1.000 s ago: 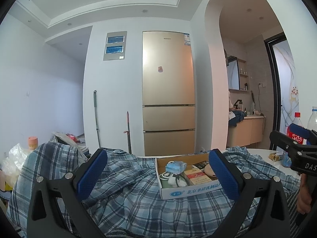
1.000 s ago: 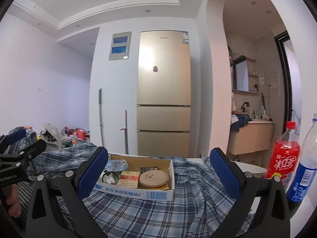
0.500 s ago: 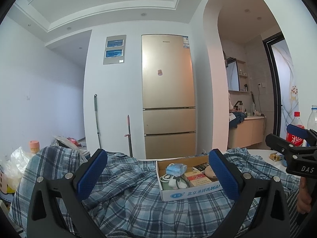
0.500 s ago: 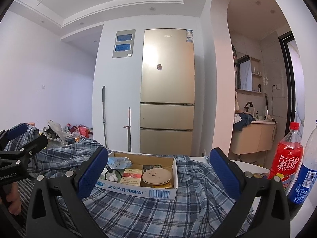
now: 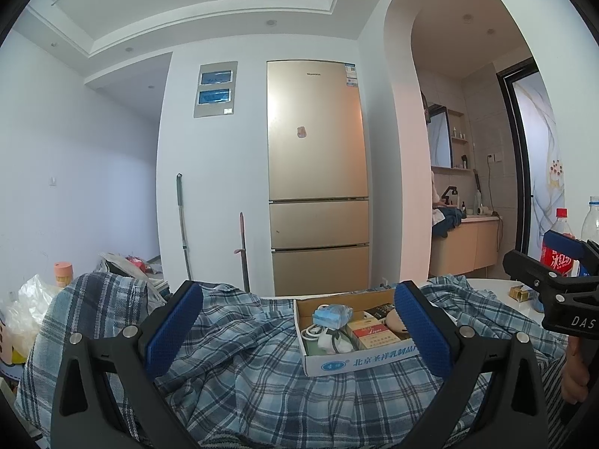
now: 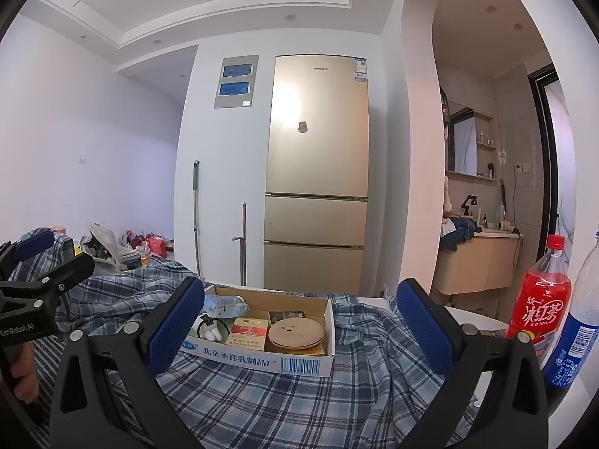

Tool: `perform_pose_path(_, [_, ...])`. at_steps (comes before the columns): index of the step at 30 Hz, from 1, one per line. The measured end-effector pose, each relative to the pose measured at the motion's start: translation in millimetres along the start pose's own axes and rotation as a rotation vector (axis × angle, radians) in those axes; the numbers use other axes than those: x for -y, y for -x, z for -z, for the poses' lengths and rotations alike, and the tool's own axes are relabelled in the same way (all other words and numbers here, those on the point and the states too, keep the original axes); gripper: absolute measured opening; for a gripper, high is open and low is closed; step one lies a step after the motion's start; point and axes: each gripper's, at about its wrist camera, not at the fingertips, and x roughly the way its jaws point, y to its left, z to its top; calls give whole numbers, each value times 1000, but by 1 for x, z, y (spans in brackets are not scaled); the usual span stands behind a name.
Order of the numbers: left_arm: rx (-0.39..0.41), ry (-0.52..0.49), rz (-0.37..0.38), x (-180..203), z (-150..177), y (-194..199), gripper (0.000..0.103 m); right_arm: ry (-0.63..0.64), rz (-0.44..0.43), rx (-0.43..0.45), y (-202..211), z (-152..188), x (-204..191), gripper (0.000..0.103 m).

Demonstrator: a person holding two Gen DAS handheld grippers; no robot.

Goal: Organize soft objects

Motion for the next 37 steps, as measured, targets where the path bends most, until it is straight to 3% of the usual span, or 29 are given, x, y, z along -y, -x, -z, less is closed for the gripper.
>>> perform_pose_path(29, [-14,23,-7,-3,0,-1,103,3,-9,13,5,-3,-2,102])
perform_pose_path(37, [-48,19,2,0,2,-8,103,8,0,-50,-8,-3,-3,102])
